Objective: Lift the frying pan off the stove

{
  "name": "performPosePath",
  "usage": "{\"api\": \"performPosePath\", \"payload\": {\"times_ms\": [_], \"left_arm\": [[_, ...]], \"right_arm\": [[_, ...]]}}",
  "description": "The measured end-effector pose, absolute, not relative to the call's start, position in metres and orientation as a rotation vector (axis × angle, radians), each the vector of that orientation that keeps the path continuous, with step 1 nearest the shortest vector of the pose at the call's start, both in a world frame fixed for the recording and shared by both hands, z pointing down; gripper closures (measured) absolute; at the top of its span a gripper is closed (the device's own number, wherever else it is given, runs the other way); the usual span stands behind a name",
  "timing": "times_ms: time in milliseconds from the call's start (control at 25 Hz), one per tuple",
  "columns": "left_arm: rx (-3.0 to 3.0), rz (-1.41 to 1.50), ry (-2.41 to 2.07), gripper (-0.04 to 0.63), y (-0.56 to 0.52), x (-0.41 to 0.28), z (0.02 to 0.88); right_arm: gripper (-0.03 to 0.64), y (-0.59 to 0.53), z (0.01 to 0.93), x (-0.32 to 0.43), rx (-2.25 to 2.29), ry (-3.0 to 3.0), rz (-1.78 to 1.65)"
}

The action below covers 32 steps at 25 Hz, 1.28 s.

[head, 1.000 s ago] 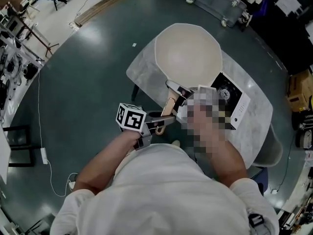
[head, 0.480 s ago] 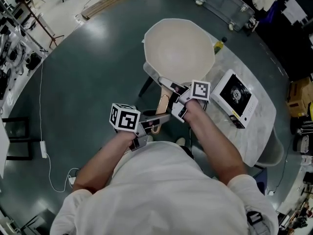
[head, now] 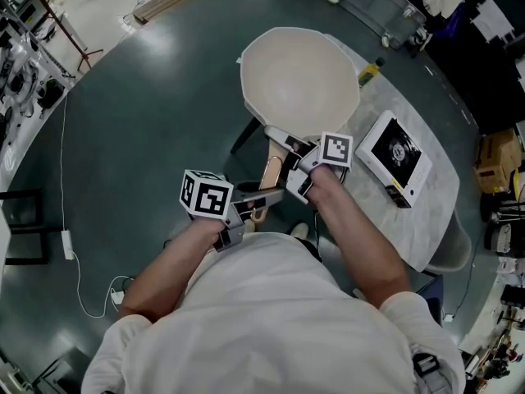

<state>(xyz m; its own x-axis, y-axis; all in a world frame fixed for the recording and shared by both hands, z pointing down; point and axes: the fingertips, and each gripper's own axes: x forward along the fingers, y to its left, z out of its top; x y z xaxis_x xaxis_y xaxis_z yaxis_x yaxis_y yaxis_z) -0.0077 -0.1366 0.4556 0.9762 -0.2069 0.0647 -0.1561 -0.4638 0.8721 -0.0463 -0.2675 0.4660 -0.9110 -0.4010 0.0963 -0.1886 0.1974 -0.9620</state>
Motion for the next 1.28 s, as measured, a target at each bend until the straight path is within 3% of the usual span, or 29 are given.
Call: {"api": "performPosePath", "payload": {"times_ms": [1280], "left_arm": [[2.081, 0.007, -0.143, 0.456, -0.12, 0.012, 0.452]], "right_arm": [[0.449, -0.255, 0.462, -0.014, -0.633, 2.22, -1.732]]}}
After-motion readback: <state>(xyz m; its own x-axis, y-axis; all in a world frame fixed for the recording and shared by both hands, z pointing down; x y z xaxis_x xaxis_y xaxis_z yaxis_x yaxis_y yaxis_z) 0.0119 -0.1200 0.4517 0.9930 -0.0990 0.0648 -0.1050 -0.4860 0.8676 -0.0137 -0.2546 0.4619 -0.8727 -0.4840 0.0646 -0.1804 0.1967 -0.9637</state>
